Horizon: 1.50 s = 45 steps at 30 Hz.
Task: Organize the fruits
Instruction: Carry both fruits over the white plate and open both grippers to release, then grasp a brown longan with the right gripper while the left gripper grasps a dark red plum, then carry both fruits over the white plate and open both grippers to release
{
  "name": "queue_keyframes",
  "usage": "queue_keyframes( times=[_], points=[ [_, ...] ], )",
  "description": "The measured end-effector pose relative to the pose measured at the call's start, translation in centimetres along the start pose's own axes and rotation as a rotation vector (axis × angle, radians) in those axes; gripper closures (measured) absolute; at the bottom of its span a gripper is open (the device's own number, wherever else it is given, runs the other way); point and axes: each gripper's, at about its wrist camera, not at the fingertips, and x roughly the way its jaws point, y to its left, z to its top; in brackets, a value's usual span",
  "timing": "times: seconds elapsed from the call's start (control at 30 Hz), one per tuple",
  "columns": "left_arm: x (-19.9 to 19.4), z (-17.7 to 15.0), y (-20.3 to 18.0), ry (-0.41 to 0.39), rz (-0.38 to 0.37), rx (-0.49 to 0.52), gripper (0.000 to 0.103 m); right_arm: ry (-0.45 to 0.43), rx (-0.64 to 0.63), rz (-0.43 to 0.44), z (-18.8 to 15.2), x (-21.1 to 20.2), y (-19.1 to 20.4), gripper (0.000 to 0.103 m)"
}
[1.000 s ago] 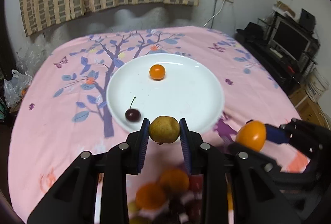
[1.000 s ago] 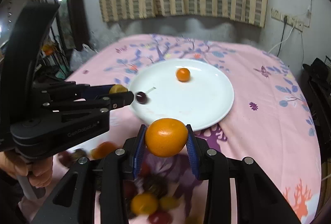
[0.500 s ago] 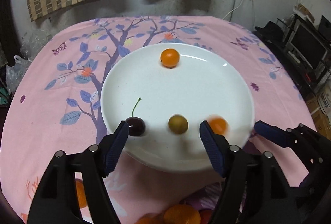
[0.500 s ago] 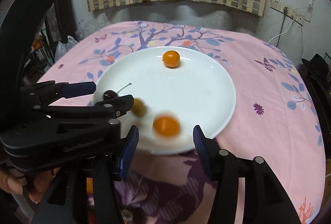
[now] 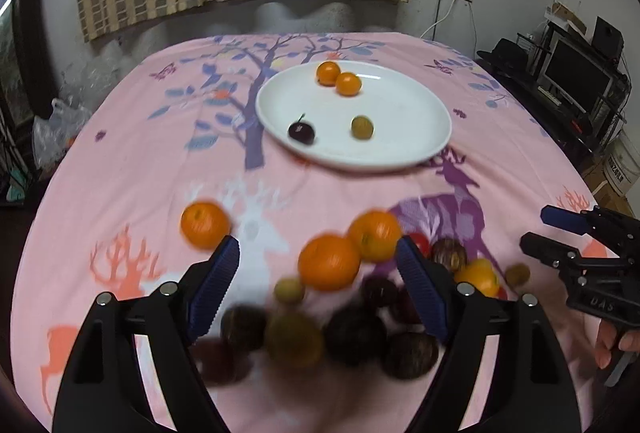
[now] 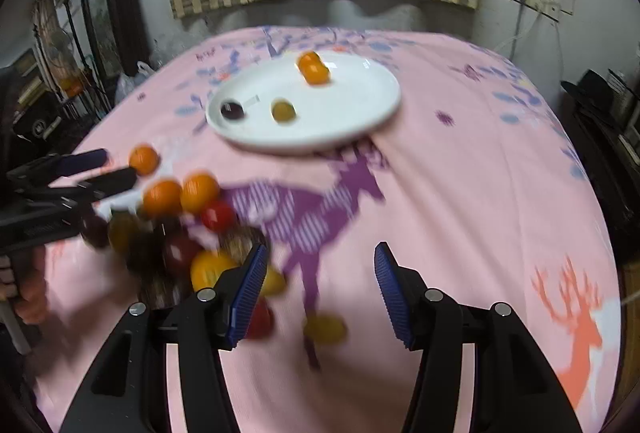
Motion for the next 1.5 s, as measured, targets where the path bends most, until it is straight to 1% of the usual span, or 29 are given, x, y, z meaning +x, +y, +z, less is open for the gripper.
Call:
queue_keyframes(
  times=[0.13, 0.27, 0.43, 0.53, 0.57, 0.63, 0.7, 0.77, 0.87, 0.97, 1.03, 1.1, 1.2, 1.23, 1.27, 1.3, 1.33, 1.4, 1.5],
  points=[
    [-1.5, -3.5, 1.6, 0.006, 0.004, -0.044, 0.025, 0.044, 0.017, -0.023, -2.9, -0.2, -0.2, 0.046],
    [-2.4, -6.5, 2.5, 0.018, 0.022, -0.048, 0.025, 0.081, 0.029, -0.035, -4.5, 0.5, -0.1, 0.047],
    [-2.5, -8.3, 3.3, 0.051, 0.013, -0.058, 0.025, 0.112, 0.034, -0.058, -4.7, 1.9, 0.5, 0.047],
    [-2.2, -8.7, 3.7, 0.065, 0.014, -0.064, 0.025, 0.119, 0.046, -0.08, -4.3, 2.7, 0.7, 0.048],
    [-2.0, -8.7, 3.9, 0.069, 0.014, -0.069, 0.025, 0.117, 0.049, -0.081, -4.1, 2.9, 0.8, 0.05],
    [-1.8, -8.7, 4.1, 0.073, 0.012, -0.075, 0.025, 0.112, 0.068, -0.081, -3.6, 3.2, 0.8, 0.065],
    [-1.6, -8.5, 4.2, 0.075, 0.014, -0.074, 0.025, 0.11, 0.089, -0.079, -3.4, 3.3, 0.7, 0.076],
    [-1.5, -8.3, 4.3, 0.077, 0.016, -0.074, 0.025, 0.107, 0.109, -0.076, -3.4, 3.1, 0.5, 0.076],
    [-0.9, -8.0, 4.5, 0.082, 0.034, -0.07, 0.025, 0.07, 0.126, -0.051, -3.9, 2.1, 0.8, 0.076],
    [-0.3, -7.6, 4.8, 0.094, 0.052, -0.068, 0.03, 0.042, 0.126, -0.023, -4.2, 1.3, 1.2, 0.076],
    [0.0, -7.6, 5.0, 0.104, 0.049, -0.074, 0.031, 0.033, 0.119, -0.007, -4.4, 1.1, 1.4, 0.076],
    [0.3, -7.6, 5.4, 0.112, 0.049, -0.08, 0.037, 0.024, 0.113, 0.007, -4.4, 1.0, 1.6, 0.076],
    [1.1, -7.6, 6.1, 0.127, 0.051, -0.095, 0.042, 0.013, 0.104, 0.017, -4.4, 0.8, 1.8, 0.076],
    [1.2, -7.5, 6.2, 0.12, 0.053, -0.096, 0.042, 0.011, 0.106, 0.026, -4.4, 0.7, 1.8, 0.076],
    [1.3, -7.4, 6.3, 0.109, 0.059, -0.089, 0.045, 0.008, 0.108, 0.031, -4.4, 0.7, 1.8, 0.076],
    [1.6, -7.2, 6.3, 0.108, 0.067, -0.08, 0.051, 0.005, 0.109, 0.035, -4.4, 0.6, 1.7, 0.076],
    [1.8, -7.1, 6.2, 0.108, 0.07, -0.072, 0.053, 0.003, 0.11, 0.039, -4.5, 0.6, 1.7, 0.076],
    [1.8, -6.9, 6.3, 0.097, 0.088, -0.061, 0.064, 0.002, 0.111, 0.045, -4.5, 0.6, 1.7, 0.076],
    [1.5, -6.9, 6.6, 0.109, 0.062, -0.081, 0.065, -0.004, 0.109, 0.05, -4.6, 0.5, 1.8, 0.076]
  ],
)
